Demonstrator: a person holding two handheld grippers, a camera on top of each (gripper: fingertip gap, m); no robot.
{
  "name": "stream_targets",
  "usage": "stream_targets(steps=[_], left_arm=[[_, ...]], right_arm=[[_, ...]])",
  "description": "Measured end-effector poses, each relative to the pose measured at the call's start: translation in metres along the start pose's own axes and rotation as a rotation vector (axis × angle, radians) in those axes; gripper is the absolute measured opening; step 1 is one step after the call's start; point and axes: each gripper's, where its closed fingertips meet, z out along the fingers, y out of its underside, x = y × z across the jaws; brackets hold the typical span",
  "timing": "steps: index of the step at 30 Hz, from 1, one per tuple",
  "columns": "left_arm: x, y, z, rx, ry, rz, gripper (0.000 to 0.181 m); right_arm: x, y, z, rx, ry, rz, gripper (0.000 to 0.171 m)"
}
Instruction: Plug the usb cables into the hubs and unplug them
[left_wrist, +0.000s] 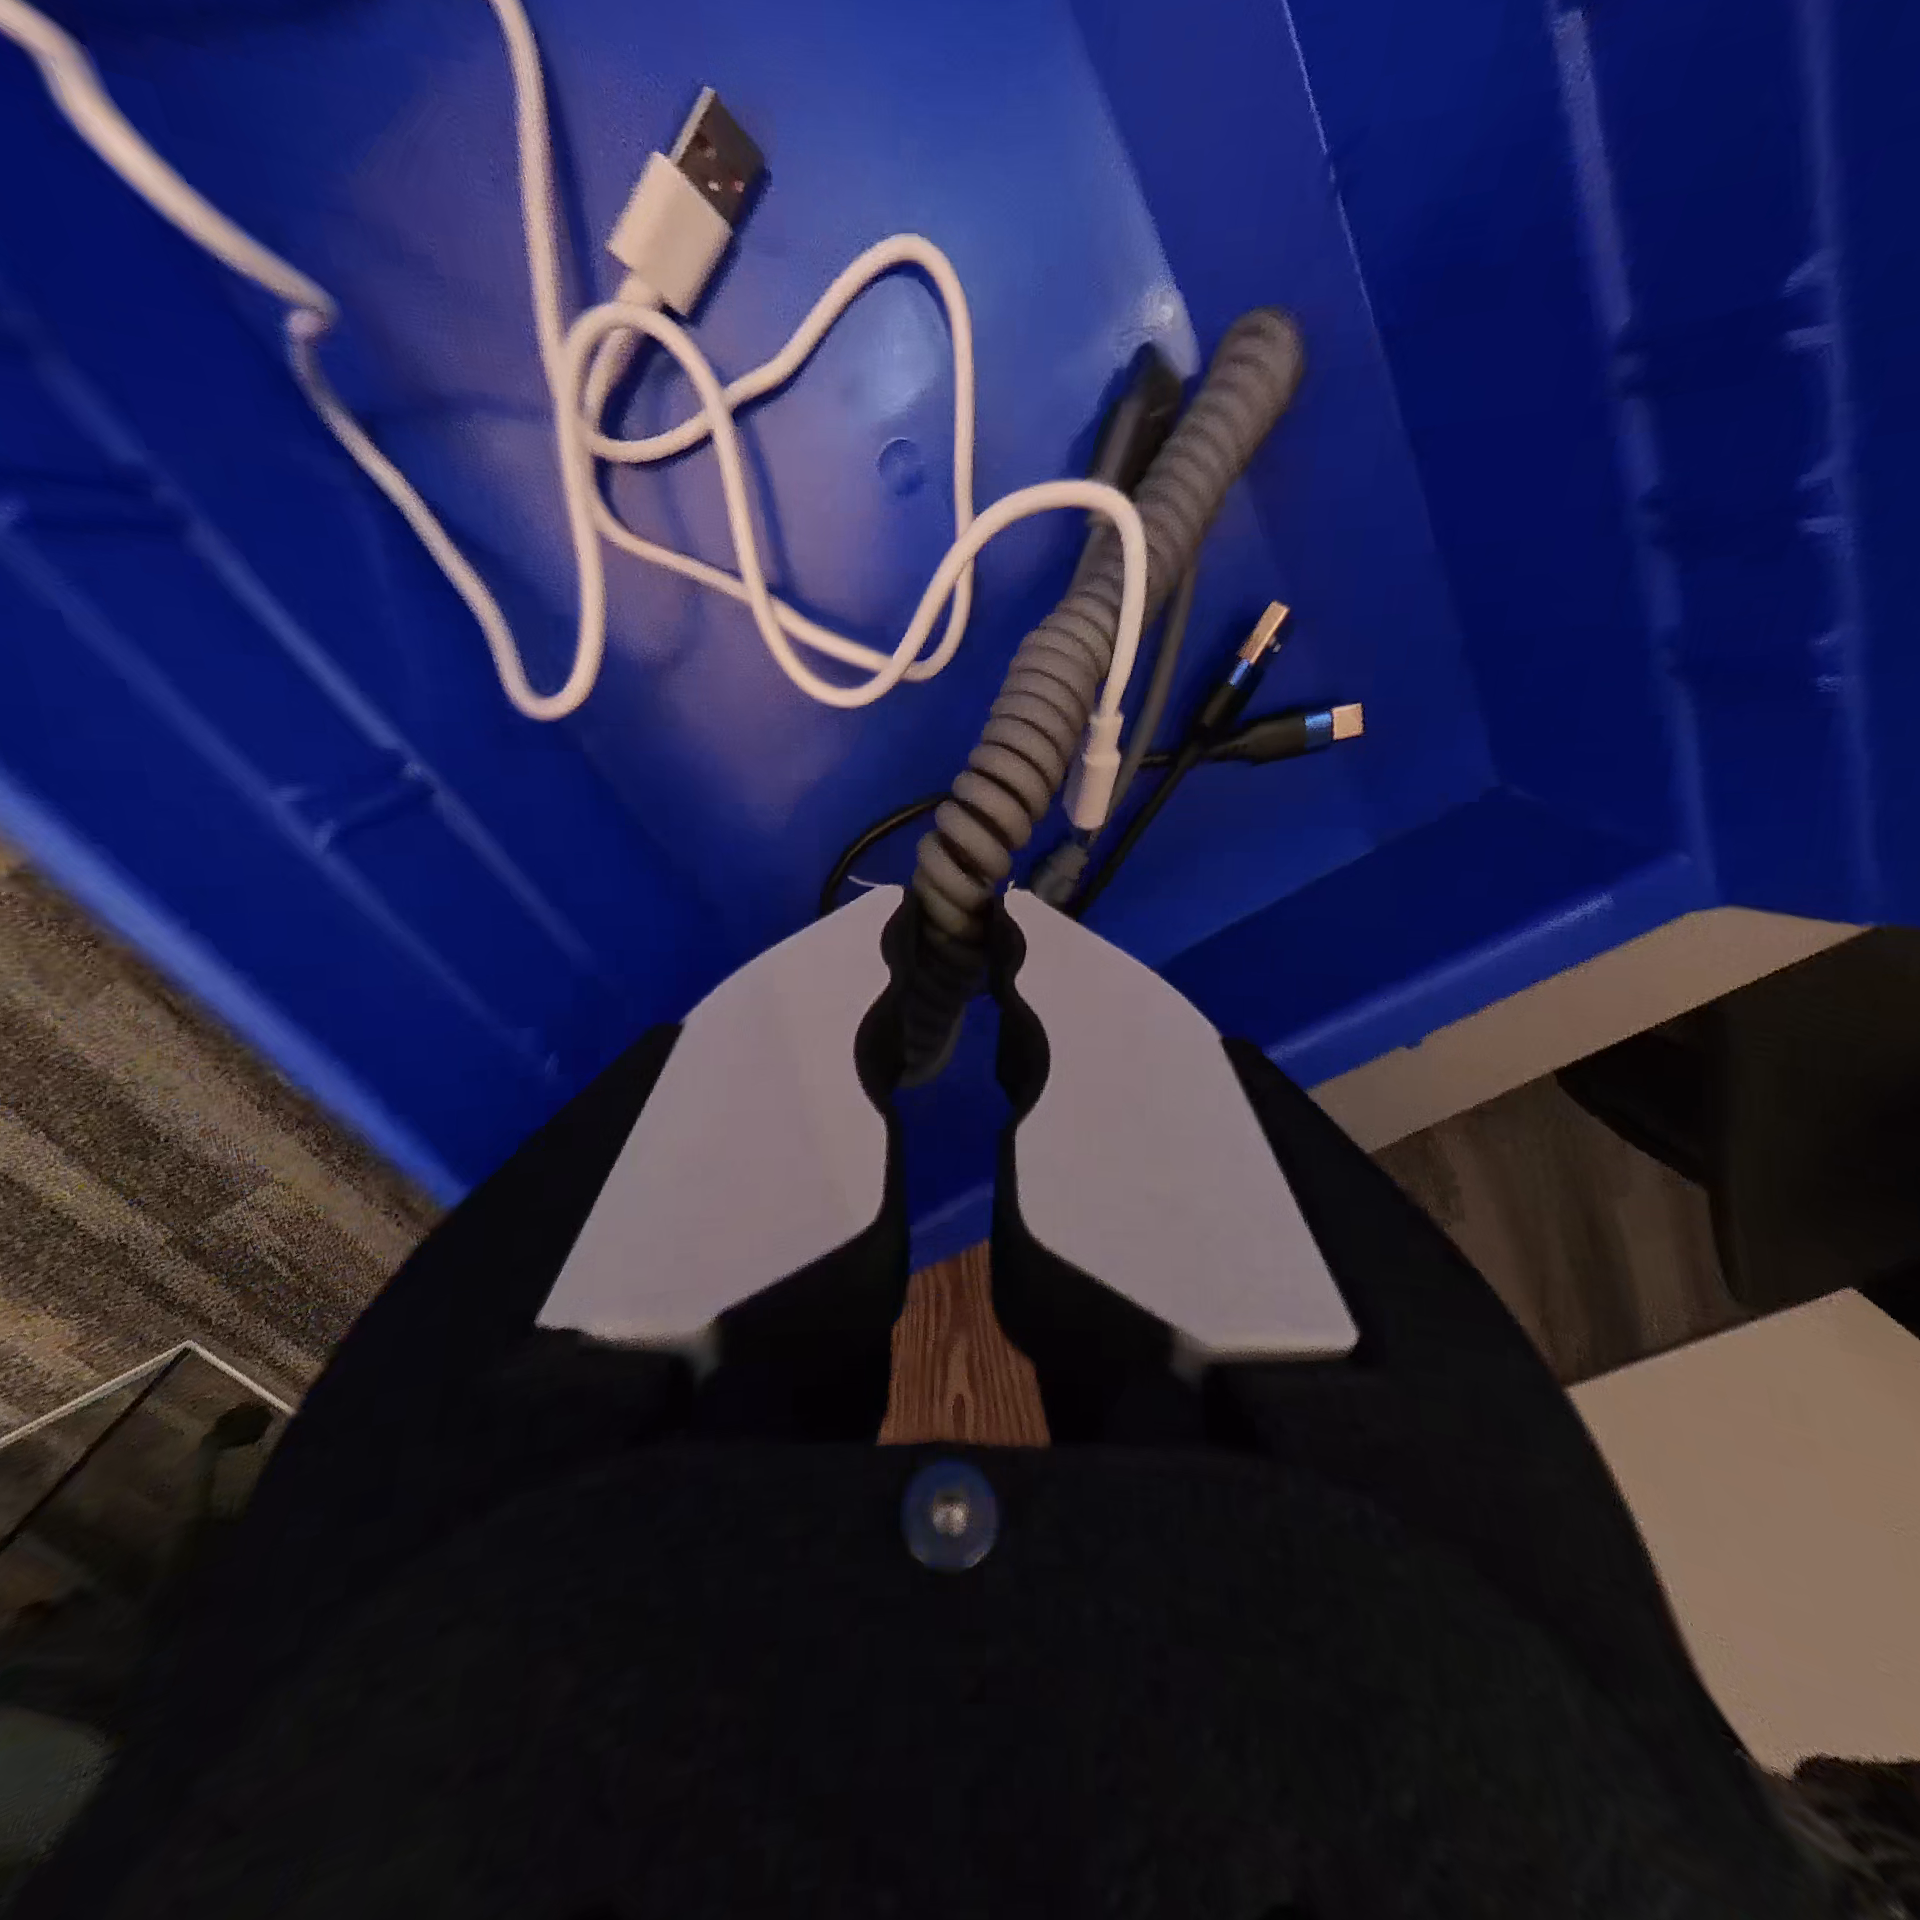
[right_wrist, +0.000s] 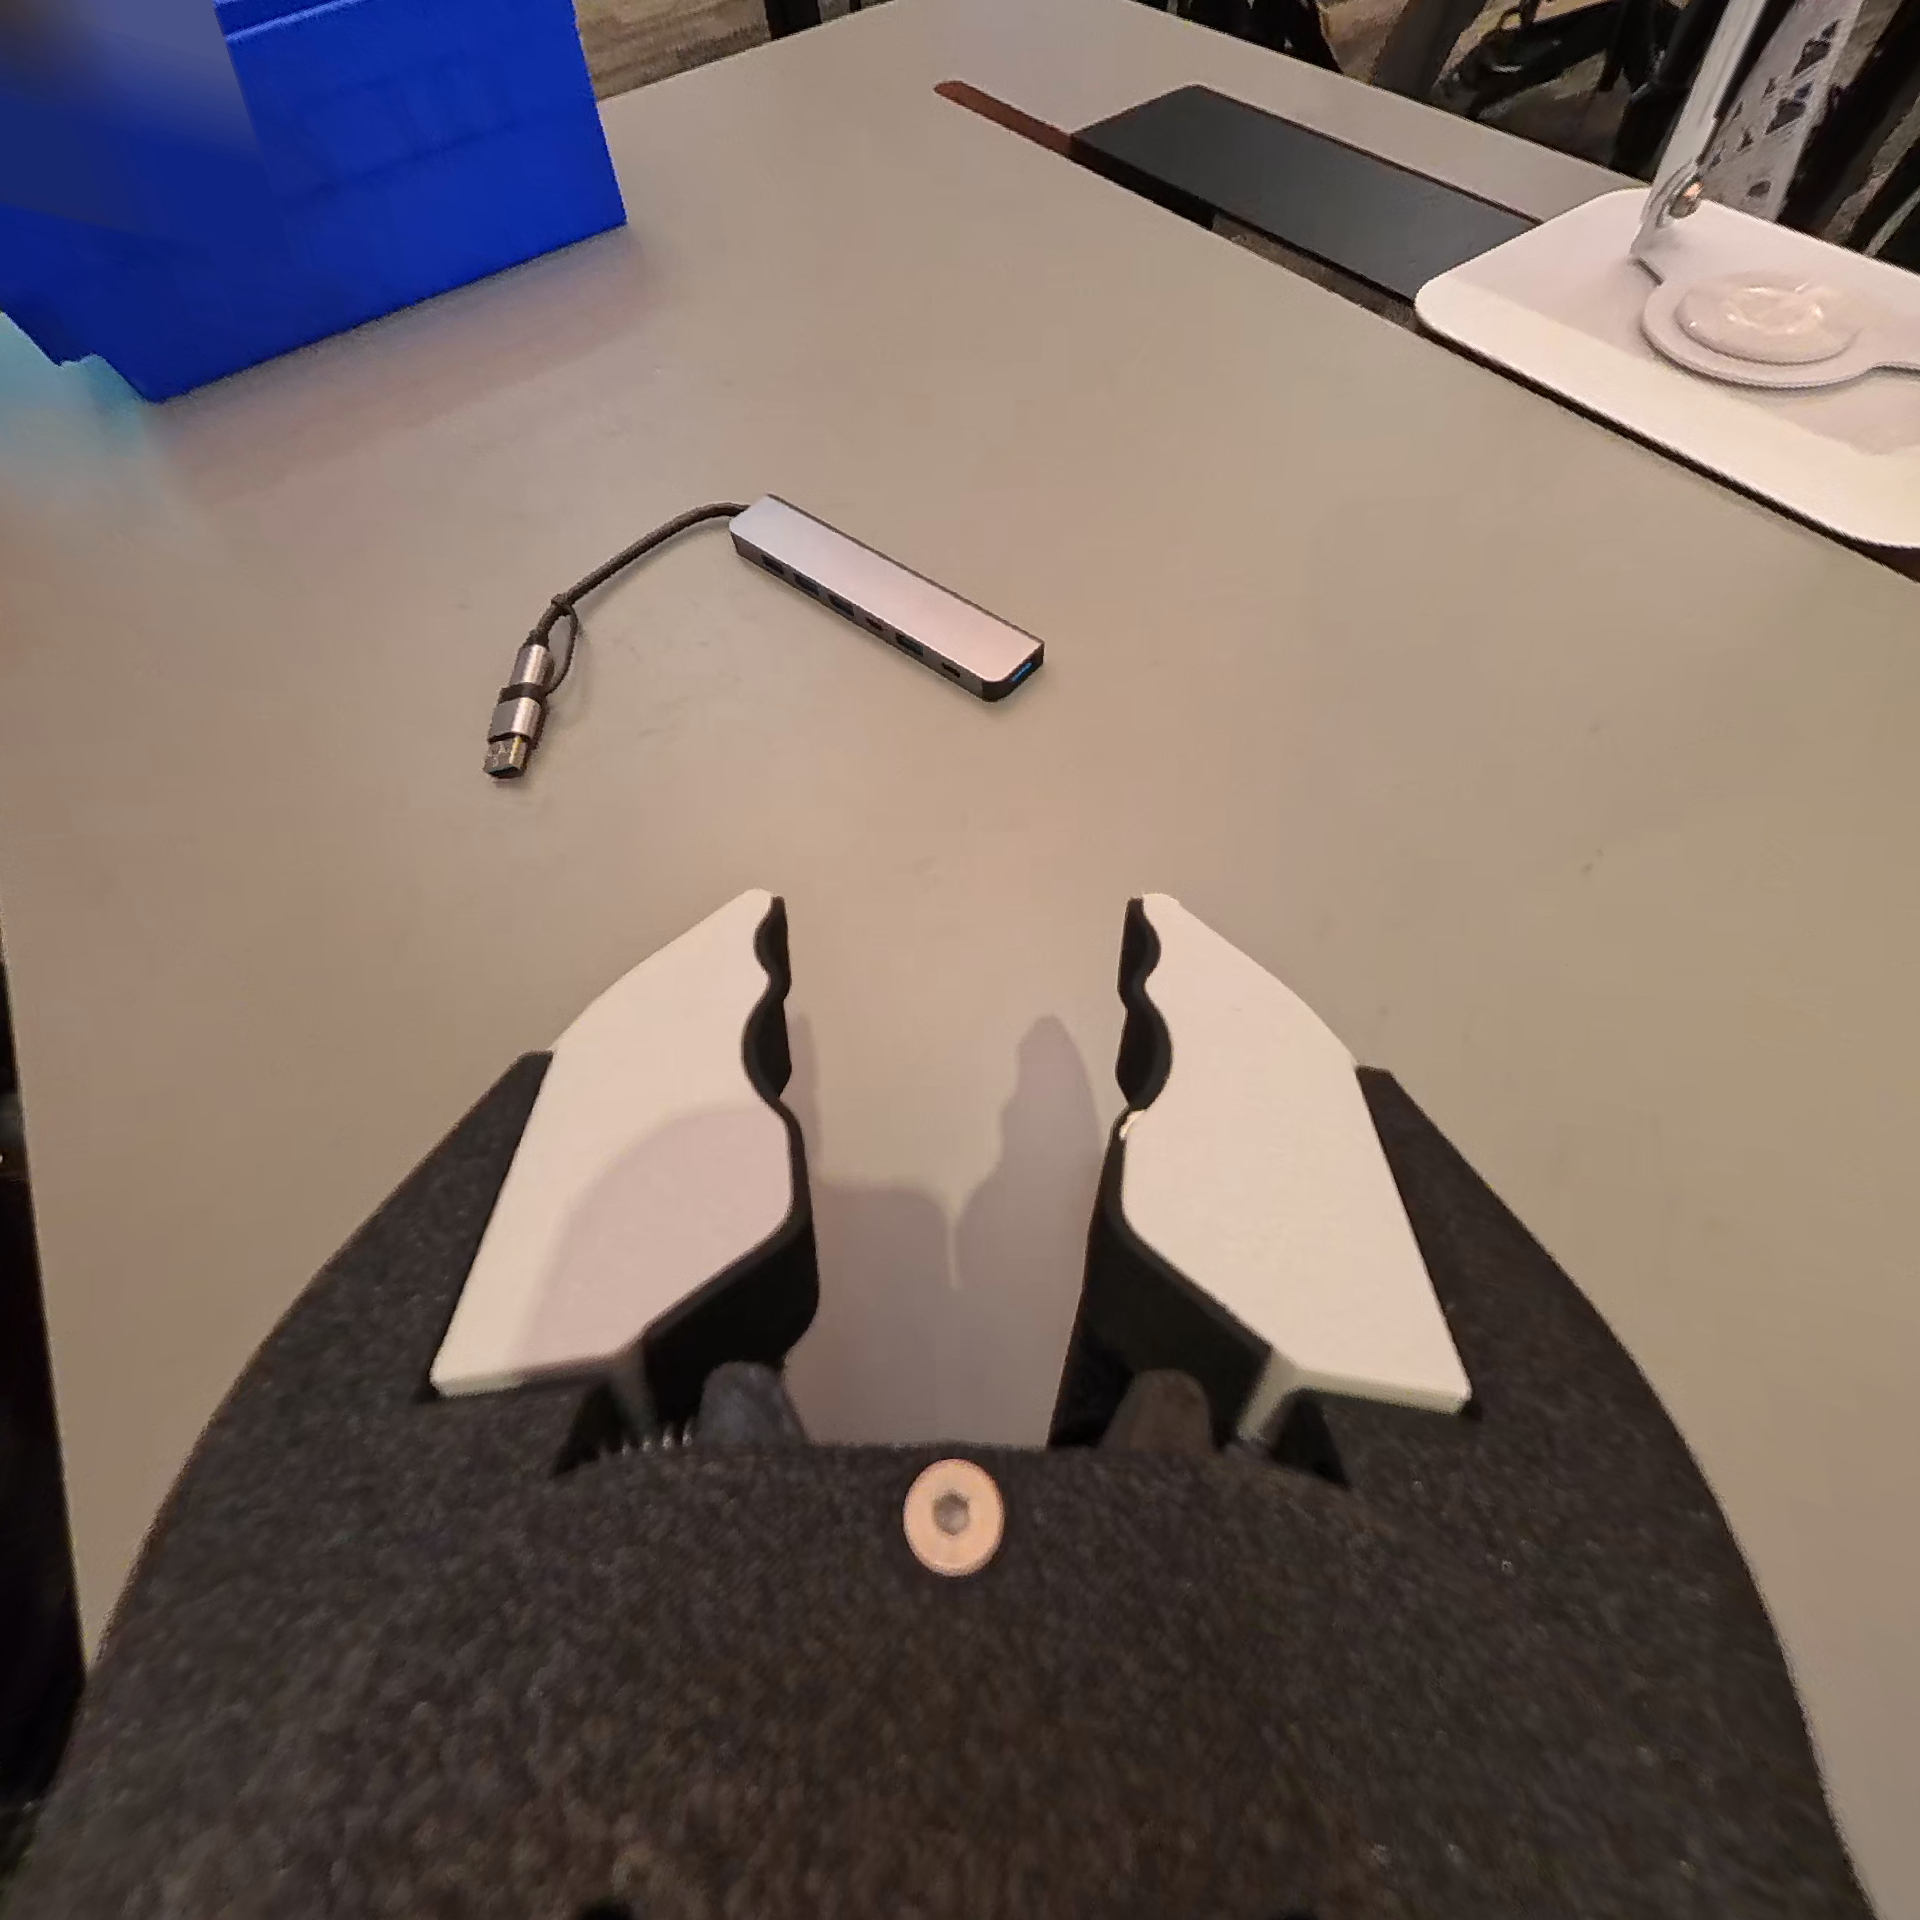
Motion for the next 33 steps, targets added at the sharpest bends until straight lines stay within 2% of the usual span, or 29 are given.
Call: stream_targets(steps=[1, 14, 20, 33], left_arm=[[-0.001, 0.001, -0.008, 0.012, -0.011, -0.009, 0.011], [-0.006, 0.014, -0.106, 0.096, -0.178, -0.090, 0.009], [-0.006, 0.019, -0.156, 0.059, -0.349, -0.076, 0.009], [0.004, 0.000, -0.254, -0.255, -0.877, 0.089, 0.009]], right_arm=[[0.000, 0.000, -0.002, 0.007, 0.000, 0.003, 0.060], [-0.003, 0.005, -0.029, 0.069, 0.008, 0.013, 0.060], [-0.004, 0.010, -0.038, 0.082, 0.015, 0.020, 0.059], [-0.009, 0.010, -0.041, 0.100, 0.008, 0.012, 0.059]])
